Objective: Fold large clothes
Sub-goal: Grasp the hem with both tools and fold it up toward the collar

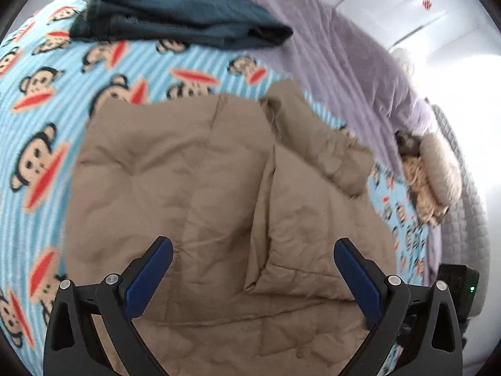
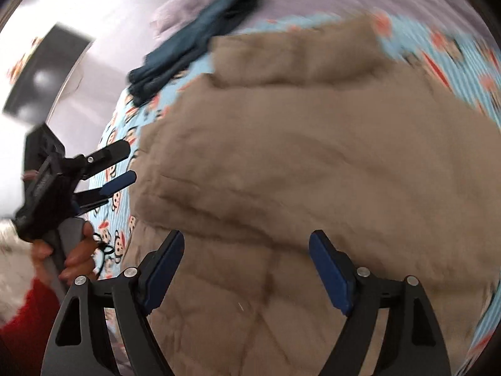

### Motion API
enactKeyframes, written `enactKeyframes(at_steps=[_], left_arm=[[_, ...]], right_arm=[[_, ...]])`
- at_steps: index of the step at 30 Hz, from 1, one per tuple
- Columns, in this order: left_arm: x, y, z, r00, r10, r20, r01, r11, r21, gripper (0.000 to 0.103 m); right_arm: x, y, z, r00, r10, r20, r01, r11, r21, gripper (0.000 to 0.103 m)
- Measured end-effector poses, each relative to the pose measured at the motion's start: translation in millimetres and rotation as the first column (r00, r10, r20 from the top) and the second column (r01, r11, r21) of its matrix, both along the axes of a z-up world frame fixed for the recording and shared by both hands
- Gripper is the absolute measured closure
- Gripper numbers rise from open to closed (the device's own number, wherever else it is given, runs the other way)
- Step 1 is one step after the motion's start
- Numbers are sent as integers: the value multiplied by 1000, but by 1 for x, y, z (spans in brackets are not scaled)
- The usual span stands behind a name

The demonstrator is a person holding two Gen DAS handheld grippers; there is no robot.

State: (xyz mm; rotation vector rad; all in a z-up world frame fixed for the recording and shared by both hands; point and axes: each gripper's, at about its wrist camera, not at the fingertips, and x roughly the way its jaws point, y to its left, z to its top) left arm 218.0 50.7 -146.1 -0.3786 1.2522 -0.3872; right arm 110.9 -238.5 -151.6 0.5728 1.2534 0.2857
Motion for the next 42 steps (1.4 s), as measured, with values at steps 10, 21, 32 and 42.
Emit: enactKeyframes(at_steps=[10, 21, 32, 42], left_arm=[[3, -56, -17, 991, -133, 1, 132, 986, 97, 74], [-37, -37, -28, 988, -152, 1, 148, 970, 192, 87], [-30, -19, 39, 981, -146, 129, 102, 949, 299, 87], [-13, -76, -39, 972, -213, 102, 151, 892, 426, 87]], right_arm=[[-39, -140, -34, 863, -486, -141, 505, 839, 203, 32], [-18, -144, -55, 902, -417, -114, 426, 902, 73, 96], [-30, -151, -55, 904, -418, -93, 425, 901, 90, 96], [-47, -126, 0, 979, -203, -17, 203, 977, 64, 40]])
